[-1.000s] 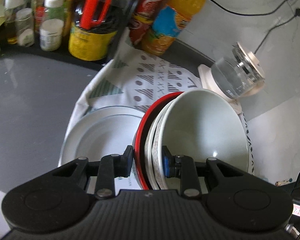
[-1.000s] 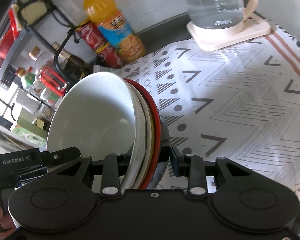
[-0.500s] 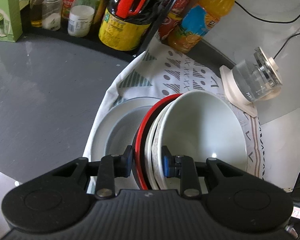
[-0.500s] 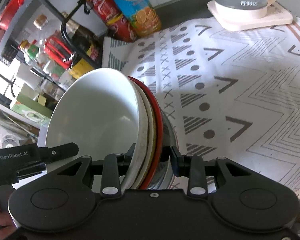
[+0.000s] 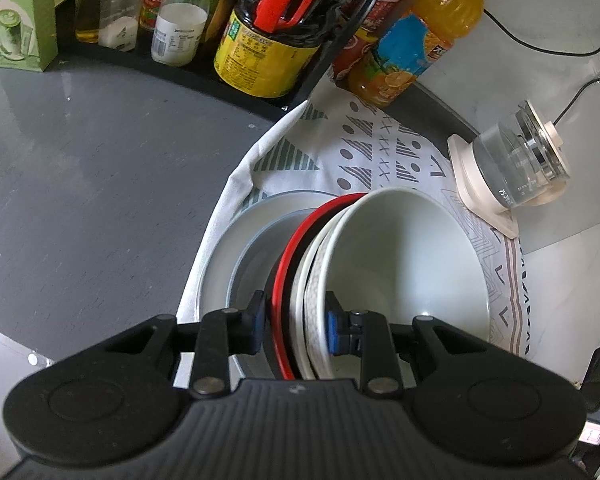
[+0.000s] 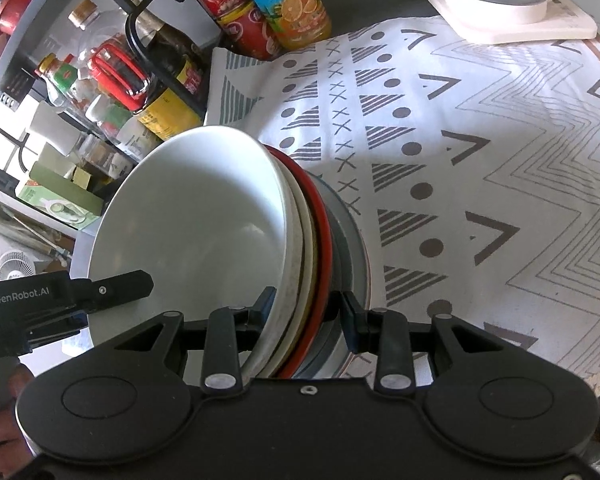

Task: Organize plates and bowls
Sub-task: 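Lower the bowl stack onto the plate stack and open both grippers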

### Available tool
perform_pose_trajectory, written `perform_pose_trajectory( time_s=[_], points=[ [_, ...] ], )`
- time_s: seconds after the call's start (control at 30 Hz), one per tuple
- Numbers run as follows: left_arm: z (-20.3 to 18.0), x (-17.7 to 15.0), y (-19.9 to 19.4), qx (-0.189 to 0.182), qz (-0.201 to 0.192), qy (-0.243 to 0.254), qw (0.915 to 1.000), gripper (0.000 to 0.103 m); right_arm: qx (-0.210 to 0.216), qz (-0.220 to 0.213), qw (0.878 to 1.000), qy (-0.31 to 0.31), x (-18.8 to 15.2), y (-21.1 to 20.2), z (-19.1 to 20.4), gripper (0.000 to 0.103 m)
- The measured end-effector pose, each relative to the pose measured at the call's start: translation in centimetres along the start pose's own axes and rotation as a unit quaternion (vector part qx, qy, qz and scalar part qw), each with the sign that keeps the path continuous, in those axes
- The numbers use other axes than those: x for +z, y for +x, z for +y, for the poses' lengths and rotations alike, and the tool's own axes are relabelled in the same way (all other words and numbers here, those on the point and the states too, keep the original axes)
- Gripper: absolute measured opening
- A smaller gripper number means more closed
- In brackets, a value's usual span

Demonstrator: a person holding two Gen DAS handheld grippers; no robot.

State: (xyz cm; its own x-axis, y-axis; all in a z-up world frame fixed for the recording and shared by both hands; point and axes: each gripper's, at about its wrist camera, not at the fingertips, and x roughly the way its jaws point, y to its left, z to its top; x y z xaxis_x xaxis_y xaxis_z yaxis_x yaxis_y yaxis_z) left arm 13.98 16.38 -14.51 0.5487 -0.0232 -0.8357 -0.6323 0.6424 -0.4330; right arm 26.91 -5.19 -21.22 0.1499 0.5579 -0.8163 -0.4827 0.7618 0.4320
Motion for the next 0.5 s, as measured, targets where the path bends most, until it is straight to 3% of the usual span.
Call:
perform_pose_trajectory(
  time_s=[0.3, 0.5],
  points=[
    [0.64, 0.24, -0.10, -0.004, -0.005, -0.005, 1.0000, 0.027, 0.001, 0.001, 1.000, 0.007, -0.07, 0.12, 0.43, 0.036],
    [0.77, 0.86, -0.04, -0.009, 0.000, -0.005, 0.9999, 0.028, 0.006, -0.002, 1.000, 0.005, -0.17, 0.40, 0.98, 0.047]
  ],
)
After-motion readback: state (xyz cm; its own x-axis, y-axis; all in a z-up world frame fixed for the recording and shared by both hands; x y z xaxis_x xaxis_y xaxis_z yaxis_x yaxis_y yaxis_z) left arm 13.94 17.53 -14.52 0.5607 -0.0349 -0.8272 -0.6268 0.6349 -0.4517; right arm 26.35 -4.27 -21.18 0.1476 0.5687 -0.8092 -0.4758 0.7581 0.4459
